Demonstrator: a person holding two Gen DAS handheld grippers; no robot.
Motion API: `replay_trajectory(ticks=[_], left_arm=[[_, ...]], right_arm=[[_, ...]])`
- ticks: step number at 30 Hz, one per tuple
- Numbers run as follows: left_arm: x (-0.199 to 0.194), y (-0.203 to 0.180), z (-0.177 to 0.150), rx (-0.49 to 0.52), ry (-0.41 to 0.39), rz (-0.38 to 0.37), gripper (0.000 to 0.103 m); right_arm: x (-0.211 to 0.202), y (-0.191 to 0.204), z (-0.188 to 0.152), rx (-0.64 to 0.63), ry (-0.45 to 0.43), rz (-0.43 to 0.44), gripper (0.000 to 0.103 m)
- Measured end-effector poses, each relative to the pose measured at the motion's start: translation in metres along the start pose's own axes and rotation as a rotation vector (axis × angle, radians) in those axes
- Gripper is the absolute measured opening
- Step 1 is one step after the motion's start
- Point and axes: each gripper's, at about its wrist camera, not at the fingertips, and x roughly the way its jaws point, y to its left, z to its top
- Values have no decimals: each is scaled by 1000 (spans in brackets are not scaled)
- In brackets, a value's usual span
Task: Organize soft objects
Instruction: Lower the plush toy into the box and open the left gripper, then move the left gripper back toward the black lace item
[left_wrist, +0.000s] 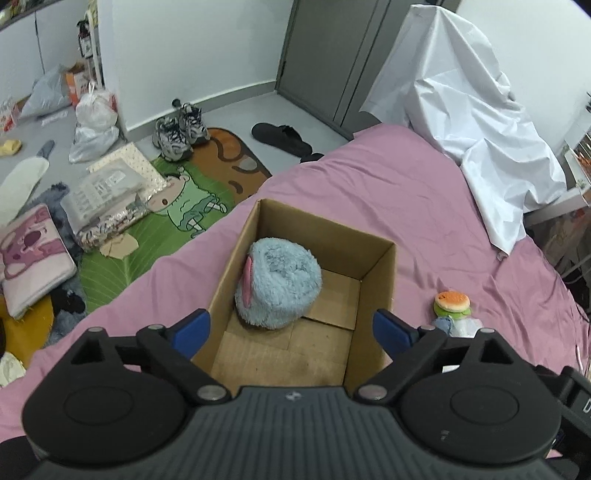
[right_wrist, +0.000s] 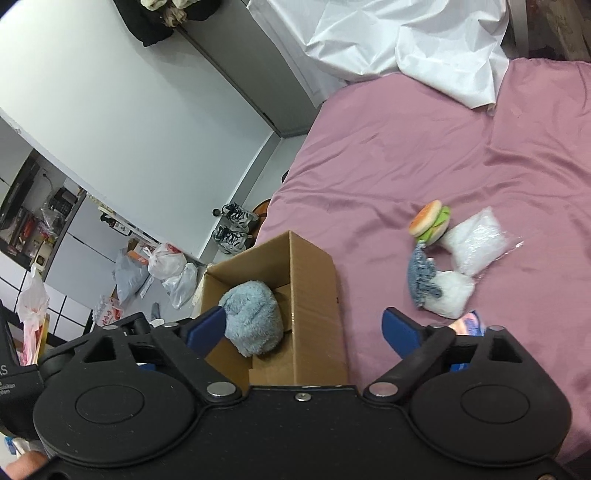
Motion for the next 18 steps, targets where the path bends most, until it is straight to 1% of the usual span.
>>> replay_trajectory(ticks=[7, 18], left_arm=[[-15, -13, -12, 45, -1, 14, 95], [-35, -27, -24, 82, 0, 48, 95]], right_arm=[[-23, -13, -1, -20, -27, -2, 103], [-52, -49, -2, 38, -42, 2, 103]])
